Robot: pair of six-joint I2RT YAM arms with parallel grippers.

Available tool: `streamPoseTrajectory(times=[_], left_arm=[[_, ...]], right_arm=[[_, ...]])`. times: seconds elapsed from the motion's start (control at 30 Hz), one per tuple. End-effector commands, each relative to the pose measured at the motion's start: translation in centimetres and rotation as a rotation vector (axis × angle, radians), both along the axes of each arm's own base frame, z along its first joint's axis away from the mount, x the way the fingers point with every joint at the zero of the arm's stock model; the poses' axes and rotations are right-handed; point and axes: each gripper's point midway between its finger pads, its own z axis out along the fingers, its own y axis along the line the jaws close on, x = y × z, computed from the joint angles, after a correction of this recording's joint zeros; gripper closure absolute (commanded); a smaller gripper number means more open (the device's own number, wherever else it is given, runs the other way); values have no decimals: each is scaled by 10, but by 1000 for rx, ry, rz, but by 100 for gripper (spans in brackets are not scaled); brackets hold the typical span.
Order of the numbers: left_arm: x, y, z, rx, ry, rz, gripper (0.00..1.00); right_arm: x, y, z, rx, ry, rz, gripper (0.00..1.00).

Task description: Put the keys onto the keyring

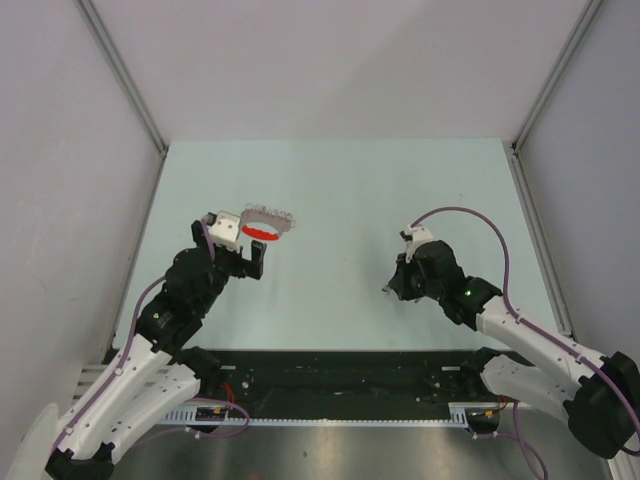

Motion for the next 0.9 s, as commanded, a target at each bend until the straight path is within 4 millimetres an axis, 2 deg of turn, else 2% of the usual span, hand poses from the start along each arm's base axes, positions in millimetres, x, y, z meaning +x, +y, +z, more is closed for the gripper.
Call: streamPoseTrajectory(times=[0.0,0.17,0.33,0.43,0.47,0.53,0.63,0.87], left_arm=[[2,-2,7,-2,-32,-15,0],[1,-3,7,-8,-30,-25,0],[0,-5,6,-6,-25,-37,0],[0,-6,8,-10,-29,-37,0],[0,-6,7,-9,-26,-38,0],[0,-6,5,-5,-22,-40,0],[0,-7,5,-5,-21,-43,0],[0,-6,5,-5,-21,-43,0]], right_arm=[[5,2,-10,-12,25,-6,100],[24,12,-19,3,11,11,100],[43,14,-36,2,27,17,100],[53,15,-40,-10,18,22,100],[54,13,-48,-33,32,26,100],[68,17,-42,-15,-11,25,100],[75,20,-46,-16,-19,37,100],[82,22,-51,-12,-26,35,99]])
